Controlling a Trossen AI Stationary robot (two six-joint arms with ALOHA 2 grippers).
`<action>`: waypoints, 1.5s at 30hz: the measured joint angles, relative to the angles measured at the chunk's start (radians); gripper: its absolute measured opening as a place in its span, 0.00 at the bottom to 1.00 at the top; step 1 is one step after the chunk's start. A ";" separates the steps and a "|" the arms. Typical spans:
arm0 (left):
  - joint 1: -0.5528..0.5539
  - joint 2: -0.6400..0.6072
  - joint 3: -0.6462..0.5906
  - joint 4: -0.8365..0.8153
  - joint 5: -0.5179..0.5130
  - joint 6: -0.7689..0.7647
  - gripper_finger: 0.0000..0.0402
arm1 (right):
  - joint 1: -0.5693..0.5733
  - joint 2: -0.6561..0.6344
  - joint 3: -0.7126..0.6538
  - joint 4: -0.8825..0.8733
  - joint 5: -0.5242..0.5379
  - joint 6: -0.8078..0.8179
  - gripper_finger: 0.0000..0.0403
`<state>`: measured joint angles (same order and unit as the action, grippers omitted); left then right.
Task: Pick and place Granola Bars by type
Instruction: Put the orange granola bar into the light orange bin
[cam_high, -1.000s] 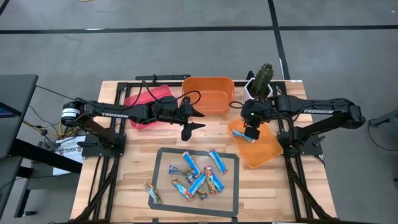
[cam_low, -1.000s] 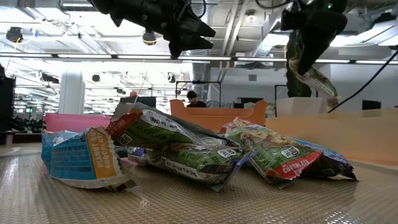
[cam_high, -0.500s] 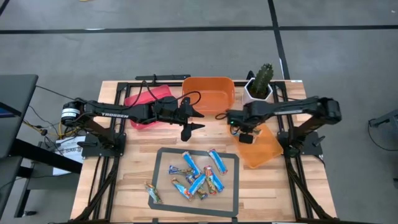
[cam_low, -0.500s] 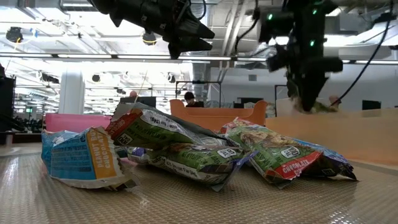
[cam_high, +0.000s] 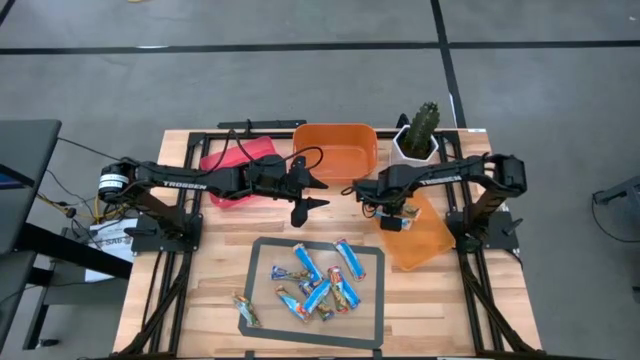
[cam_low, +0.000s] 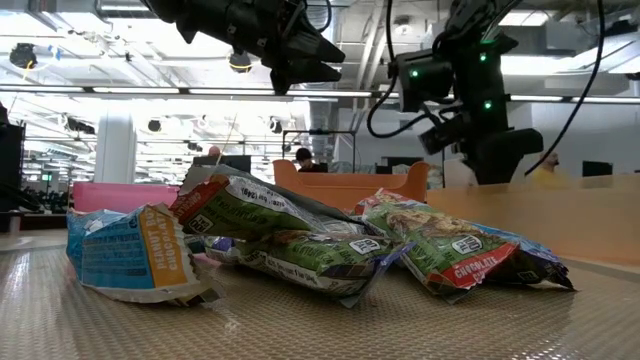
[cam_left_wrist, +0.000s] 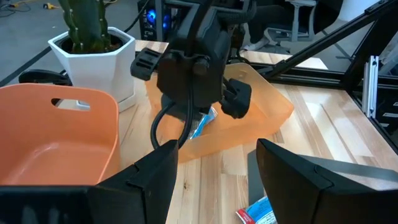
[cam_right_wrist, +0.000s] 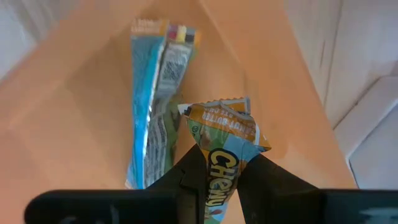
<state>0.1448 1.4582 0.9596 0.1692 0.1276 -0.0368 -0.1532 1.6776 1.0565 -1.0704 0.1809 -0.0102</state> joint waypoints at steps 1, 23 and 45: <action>0.000 0.000 0.000 0.000 0.000 0.000 0.53 | 0.000 -0.004 0.000 0.002 -0.001 0.000 0.15; -0.006 0.000 0.000 -0.004 0.053 0.000 0.53 | 0.050 -0.151 0.000 0.010 0.001 0.087 0.36; -0.027 0.000 0.000 -0.280 0.230 0.046 0.53 | 0.492 -0.720 -0.167 0.589 0.349 0.083 0.33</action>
<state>0.1175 1.4578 0.9600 -0.1105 0.3579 0.0094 0.3384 0.9572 0.8896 -0.4817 0.5303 0.0724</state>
